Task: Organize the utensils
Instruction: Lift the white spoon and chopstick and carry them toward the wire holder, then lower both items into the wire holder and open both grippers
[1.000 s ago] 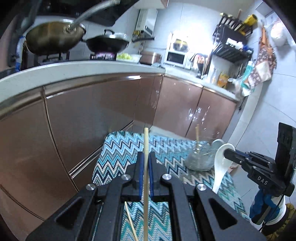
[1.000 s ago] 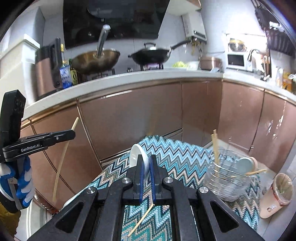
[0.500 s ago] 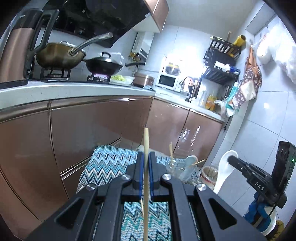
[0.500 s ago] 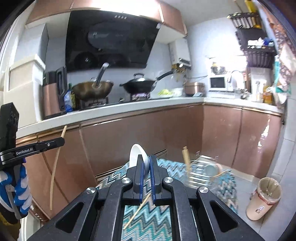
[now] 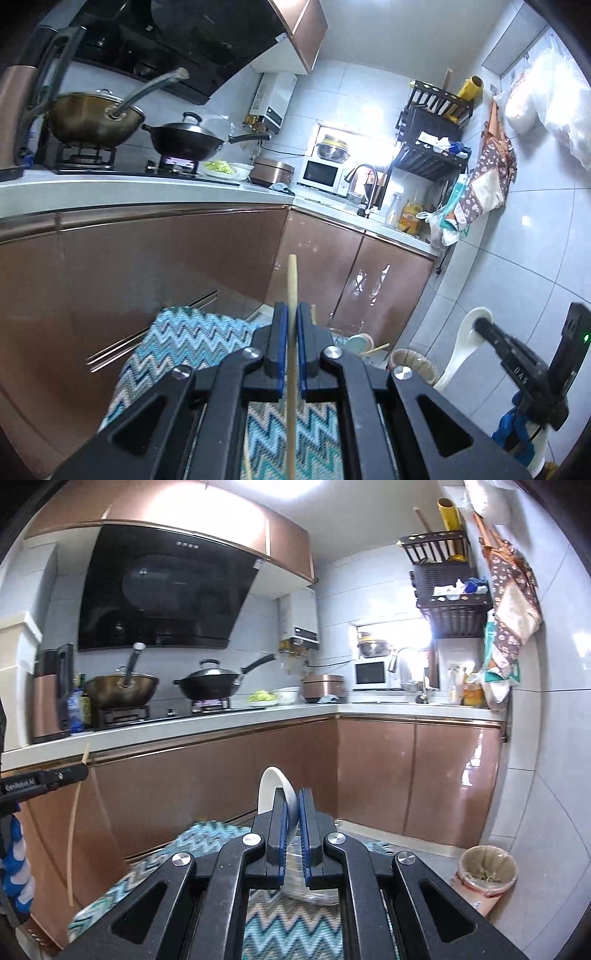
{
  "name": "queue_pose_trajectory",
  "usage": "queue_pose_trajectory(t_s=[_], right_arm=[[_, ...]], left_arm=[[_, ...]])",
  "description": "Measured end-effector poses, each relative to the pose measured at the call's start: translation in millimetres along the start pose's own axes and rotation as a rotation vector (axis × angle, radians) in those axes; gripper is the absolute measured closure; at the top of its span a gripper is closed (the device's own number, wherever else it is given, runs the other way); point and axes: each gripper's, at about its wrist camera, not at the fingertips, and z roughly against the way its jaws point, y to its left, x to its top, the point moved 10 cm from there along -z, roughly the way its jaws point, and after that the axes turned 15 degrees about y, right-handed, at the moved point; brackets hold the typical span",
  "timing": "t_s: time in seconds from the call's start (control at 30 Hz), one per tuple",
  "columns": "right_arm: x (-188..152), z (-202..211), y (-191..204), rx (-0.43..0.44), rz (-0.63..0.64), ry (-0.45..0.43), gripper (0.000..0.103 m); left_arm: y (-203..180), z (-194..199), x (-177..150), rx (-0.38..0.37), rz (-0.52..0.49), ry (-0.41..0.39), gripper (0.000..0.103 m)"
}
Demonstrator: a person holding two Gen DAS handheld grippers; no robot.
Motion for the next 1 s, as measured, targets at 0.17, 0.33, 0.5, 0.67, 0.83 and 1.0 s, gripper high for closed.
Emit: queue_pose_trajectory(t_s=[0.17,0.33,0.5,0.67,0.83,1.0], right_arm=[[3,-30,-29,-0.041,-0.008,0.009,0.097],[14,-65,-42,-0.045,-0.004,-0.006,0.097],[22,-103,-46,-0.044,0.009,-0.016,0.096],[25,-138,-47,-0.04,0.015,-0.024,0.096],[22,-166,-47,-0.072,0.047,-0.033,0.096],[12,-190,-51,-0.083,0.053,-0.031,0.096]], left_arm=[[-26,-40,19,-0.022,-0.022,-0.015,0.098],[-51,-82,41,-0.057,-0.036,-0.035,0.098],[-61,-120,62,-0.098,-0.013,-0.067,0.098],[-72,-154,88,-0.12,0.008,-0.132,0.098],[-73,-196,105,-0.117,0.05,-0.194,0.098],[-68,-238,105,-0.099,0.085,-0.201,0.098]])
